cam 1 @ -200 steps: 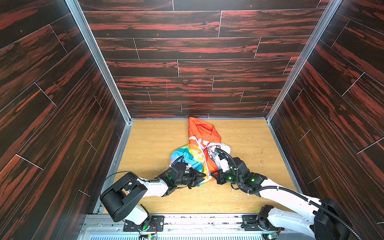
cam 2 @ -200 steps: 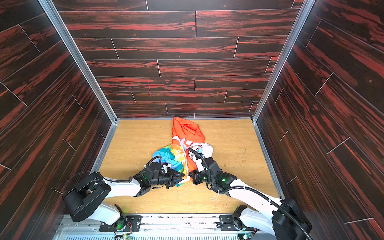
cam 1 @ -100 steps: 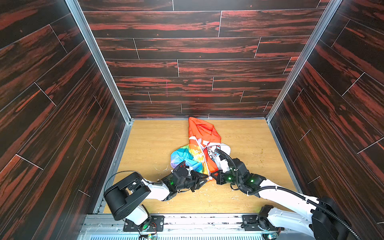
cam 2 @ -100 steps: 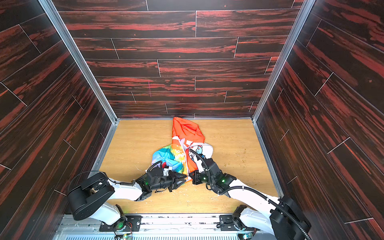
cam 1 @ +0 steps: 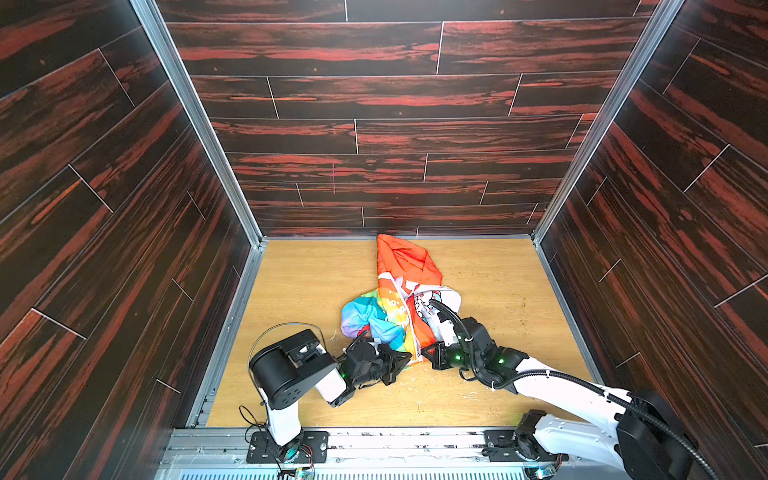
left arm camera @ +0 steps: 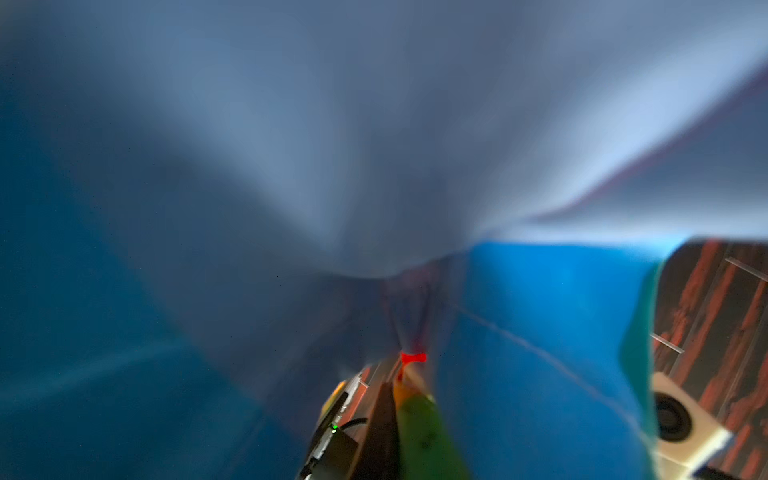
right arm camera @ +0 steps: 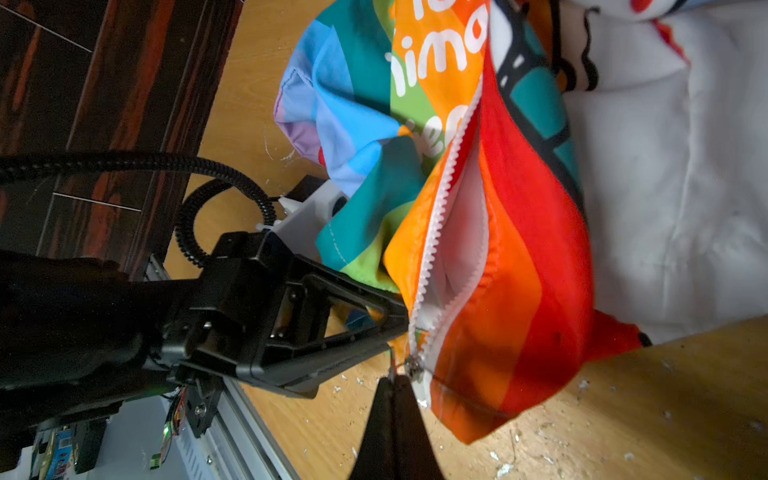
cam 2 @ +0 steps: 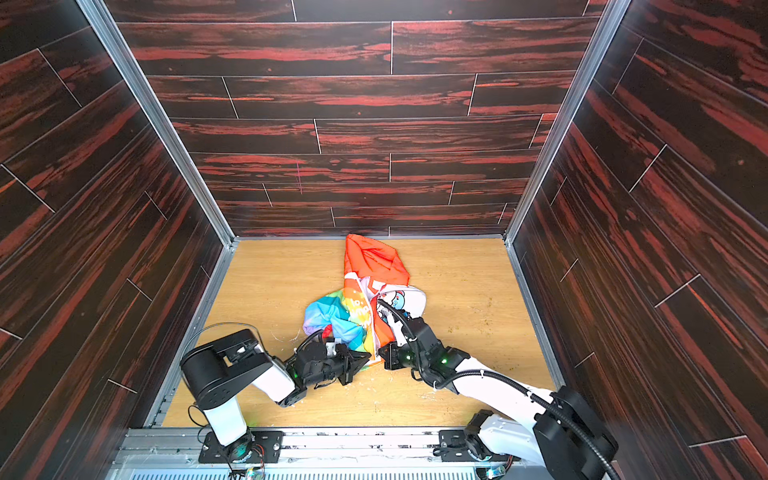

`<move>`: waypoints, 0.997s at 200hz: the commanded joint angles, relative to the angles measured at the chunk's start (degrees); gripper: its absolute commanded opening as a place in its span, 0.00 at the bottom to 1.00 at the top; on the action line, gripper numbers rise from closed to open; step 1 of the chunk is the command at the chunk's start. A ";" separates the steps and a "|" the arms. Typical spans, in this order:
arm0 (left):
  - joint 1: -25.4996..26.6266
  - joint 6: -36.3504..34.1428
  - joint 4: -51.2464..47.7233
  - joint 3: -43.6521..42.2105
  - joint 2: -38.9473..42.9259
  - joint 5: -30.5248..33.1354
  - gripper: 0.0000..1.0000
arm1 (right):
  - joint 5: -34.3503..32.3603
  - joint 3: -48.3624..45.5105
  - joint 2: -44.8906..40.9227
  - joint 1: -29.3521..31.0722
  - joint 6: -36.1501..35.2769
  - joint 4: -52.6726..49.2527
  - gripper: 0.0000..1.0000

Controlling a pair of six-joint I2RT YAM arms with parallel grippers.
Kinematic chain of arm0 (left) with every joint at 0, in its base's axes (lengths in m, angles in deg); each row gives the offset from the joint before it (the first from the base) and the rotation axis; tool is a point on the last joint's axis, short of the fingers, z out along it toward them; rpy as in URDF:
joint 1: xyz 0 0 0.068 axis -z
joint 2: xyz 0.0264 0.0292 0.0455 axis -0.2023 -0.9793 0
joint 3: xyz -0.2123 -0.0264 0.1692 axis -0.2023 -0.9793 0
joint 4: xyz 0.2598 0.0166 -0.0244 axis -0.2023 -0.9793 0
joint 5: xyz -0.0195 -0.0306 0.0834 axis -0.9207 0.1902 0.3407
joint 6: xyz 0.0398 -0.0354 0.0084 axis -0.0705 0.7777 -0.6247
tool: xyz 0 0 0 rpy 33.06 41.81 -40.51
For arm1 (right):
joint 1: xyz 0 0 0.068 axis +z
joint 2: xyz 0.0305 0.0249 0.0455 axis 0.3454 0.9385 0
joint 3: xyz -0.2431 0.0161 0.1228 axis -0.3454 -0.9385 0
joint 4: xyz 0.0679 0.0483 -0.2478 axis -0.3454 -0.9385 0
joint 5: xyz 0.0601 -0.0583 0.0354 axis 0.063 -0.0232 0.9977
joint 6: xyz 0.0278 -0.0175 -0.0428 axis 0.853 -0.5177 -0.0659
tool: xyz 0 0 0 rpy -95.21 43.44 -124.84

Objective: Zip up the jacket

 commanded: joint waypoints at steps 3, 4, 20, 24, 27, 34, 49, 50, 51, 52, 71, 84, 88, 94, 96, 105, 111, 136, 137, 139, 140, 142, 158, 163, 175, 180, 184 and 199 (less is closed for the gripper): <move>-1.04 1.17 6.50 -1.37 0.43 0.92 0.00 | 0.02 2.32 2.04 0.32 0.98 0.46 0.00; -1.09 1.17 6.49 -1.37 0.47 0.85 0.00 | 0.03 2.38 2.17 0.32 0.98 0.53 0.00; -1.89 0.55 5.97 -1.45 1.67 -0.31 0.00 | 0.43 3.21 3.72 0.32 1.09 0.84 0.00; -2.02 0.40 5.66 -1.58 2.11 -0.41 0.00 | 0.50 3.45 4.09 0.34 1.16 0.94 0.00; -2.16 0.25 5.23 -1.67 2.43 -0.51 0.00 | 0.64 3.56 4.40 0.32 1.19 1.07 0.00; -2.59 -0.25 3.97 -2.03 3.49 -0.73 0.00 | 0.88 3.98 4.96 0.32 1.23 1.24 0.00; -3.69 -2.06 -0.92 -2.79 7.27 -1.56 0.00 | 1.11 4.75 6.12 0.32 1.32 1.89 0.00; -3.82 -2.21 -1.31 -2.83 7.54 -1.58 0.00 | 1.15 4.82 6.14 0.32 1.32 1.99 0.00; -3.89 -2.37 -1.72 -2.89 7.81 -1.59 0.00 | 1.17 4.86 6.20 0.32 1.32 2.04 0.00; -4.01 -2.54 -2.05 -2.92 8.11 -1.69 0.00 | 1.14 4.92 6.23 0.32 1.32 2.06 0.00; -6.53 -6.62 -13.49 -2.51 14.81 -3.64 0.00 | 1.26 6.15 7.66 0.32 1.40 2.64 0.00; -8.65 -10.96 -23.78 -0.53 20.04 -5.74 0.00 | 2.10 7.34 9.16 0.32 1.58 3.24 0.00; -9.26 -12.45 -28.01 0.35 21.50 -6.22 0.00 | 2.50 7.78 9.72 0.34 1.61 3.35 0.00; -9.95 -14.12 -33.74 1.68 23.50 -6.65 0.00 | 3.08 8.53 10.58 0.32 1.67 3.47 0.00; -10.22 -14.88 -35.65 2.29 24.17 -6.80 0.00 | 3.31 8.75 10.89 0.32 1.70 3.53 0.00; -11.16 -18.41 -43.02 4.61 26.28 -7.55 0.00 | 4.27 9.70 12.20 0.32 1.93 3.91 0.00; -11.87 -20.59 -47.01 5.89 27.15 -8.30 0.00 | 4.70 10.36 13.03 0.32 2.02 4.22 0.00; -15.21 -23.10 -50.50 6.69 26.94 -12.91 0.00 | 5.68 12.62 15.44 0.32 2.20 4.64 0.00; -15.34 -23.14 -50.40 6.62 26.91 -13.02 0.00 | 5.72 12.71 15.51 0.32 2.20 4.68 0.00; -15.57 -23.11 -50.23 6.45 26.78 -13.27 0.00 | 5.79 12.87 15.67 0.34 2.20 4.71 0.00; -15.65 -23.10 -50.13 6.41 26.70 -13.33 0.00 | 5.86 12.92 15.79 0.33 2.25 4.71 0.00; -15.82 -23.06 -49.90 6.22 26.57 -13.50 0.00 | 6.07 13.13 16.02 0.32 2.29 4.86 0.00; -16.07 -22.74 -48.47 5.17 25.99 -13.36 0.00 | 6.94 14.17 17.50 0.36 2.61 5.19 0.00; -16.04 -22.75 -48.12 5.06 25.83 -13.26 0.00 | 7.14 14.40 17.94 0.32 2.76 5.39 0.00; -16.08 -22.45 -46.87 4.96 25.48 -13.27 0.02 | 7.69 14.72 18.79 0.32 3.14 5.78 0.00; -16.08 -22.34 -46.39 5.03 25.37 -13.23 0.03 | 7.76 14.81 19.10 0.32 3.28 5.95 0.00; -16.04 -22.27 -46.18 5.05 25.30 -13.29 0.04 | 7.78 14.78 19.24 0.32 3.34 6.03 0.00; -16.08 -21.97 -45.84 5.21 25.21 -13.11 0.11 | 7.96 14.69 19.57 0.32 3.43 6.38 0.00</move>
